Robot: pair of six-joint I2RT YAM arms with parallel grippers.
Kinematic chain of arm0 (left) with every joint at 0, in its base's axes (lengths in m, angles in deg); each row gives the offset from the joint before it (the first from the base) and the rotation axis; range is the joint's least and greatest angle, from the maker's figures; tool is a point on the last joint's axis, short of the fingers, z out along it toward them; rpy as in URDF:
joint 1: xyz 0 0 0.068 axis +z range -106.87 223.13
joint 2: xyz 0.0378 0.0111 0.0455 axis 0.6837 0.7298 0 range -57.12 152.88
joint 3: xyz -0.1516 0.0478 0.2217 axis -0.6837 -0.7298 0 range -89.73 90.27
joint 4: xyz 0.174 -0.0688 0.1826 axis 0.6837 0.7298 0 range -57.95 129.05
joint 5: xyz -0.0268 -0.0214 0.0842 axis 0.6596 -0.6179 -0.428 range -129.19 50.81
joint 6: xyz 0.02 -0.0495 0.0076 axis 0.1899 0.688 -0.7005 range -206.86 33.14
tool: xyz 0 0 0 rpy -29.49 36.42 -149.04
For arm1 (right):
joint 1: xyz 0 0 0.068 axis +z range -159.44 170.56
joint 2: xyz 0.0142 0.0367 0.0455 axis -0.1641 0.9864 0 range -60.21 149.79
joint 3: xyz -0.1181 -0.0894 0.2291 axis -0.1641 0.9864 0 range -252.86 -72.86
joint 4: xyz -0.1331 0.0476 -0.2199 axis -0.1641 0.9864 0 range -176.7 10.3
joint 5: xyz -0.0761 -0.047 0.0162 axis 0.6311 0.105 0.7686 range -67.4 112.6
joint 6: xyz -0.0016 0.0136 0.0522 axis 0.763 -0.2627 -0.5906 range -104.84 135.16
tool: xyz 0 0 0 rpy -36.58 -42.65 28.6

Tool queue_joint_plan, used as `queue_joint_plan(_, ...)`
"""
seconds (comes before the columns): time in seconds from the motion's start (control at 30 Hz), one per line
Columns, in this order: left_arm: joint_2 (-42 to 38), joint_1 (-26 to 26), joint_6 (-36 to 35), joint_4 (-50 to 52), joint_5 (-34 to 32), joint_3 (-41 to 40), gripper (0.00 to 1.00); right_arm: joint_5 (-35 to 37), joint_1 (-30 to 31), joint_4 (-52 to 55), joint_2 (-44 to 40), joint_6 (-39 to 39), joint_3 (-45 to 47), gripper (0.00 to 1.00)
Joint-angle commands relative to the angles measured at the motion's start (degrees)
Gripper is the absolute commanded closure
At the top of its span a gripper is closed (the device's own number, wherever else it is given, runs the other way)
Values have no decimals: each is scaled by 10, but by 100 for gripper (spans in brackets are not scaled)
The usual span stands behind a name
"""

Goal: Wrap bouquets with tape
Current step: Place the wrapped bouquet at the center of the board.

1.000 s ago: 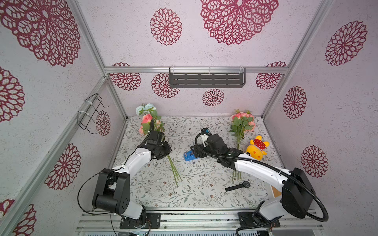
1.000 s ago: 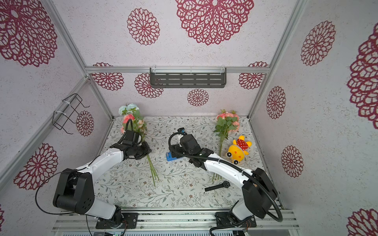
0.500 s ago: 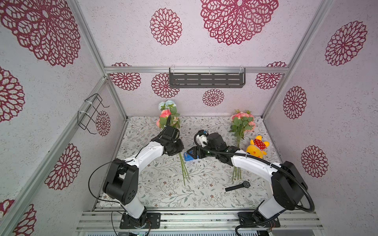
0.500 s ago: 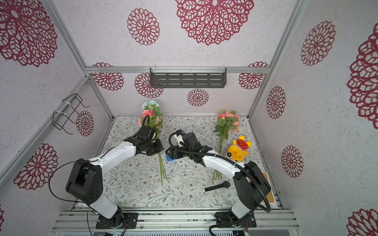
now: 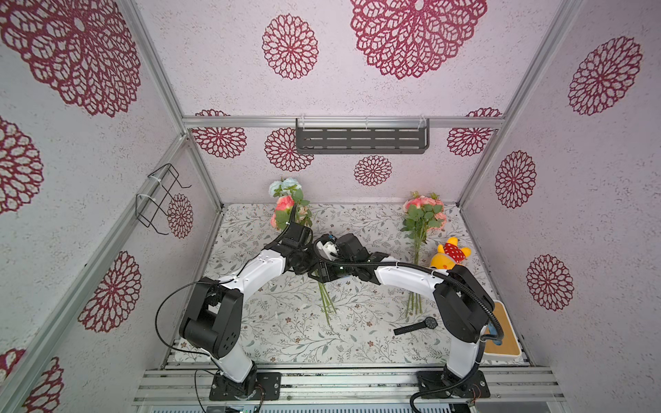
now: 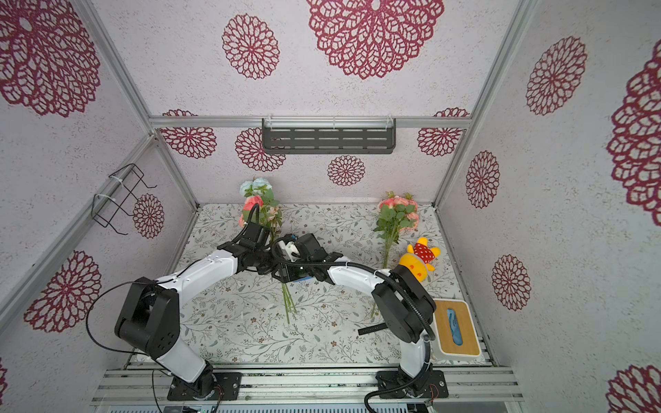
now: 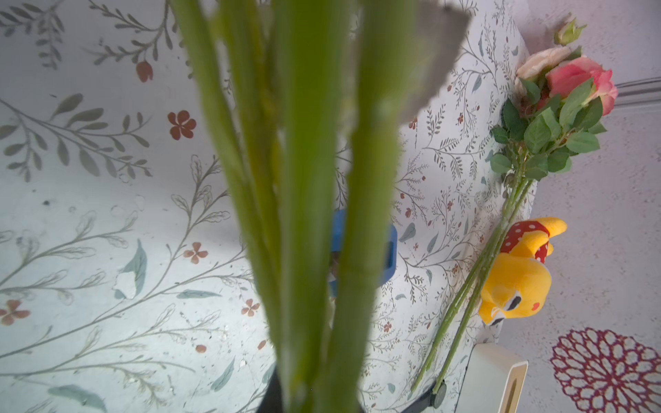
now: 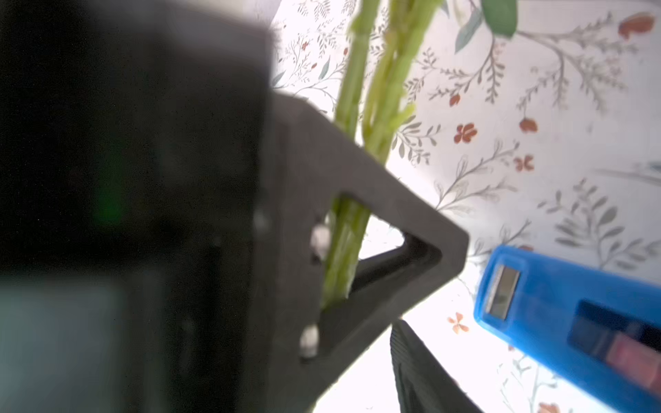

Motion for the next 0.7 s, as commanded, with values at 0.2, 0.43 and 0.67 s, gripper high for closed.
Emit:
queue_joint_plan(0.2,-29,3,24,-49,15,-23,100,21,2,-17,21,-22,-37,100)
queue_joint_plan(0.43,-30,7,30,-64,8,-37,91,48,1,-2,-7,-17,-16,100)
queue_joint_plan(0.67,-68,33,57,-119,3,-82,20,81,-5,7,-24,-2,-9,100)
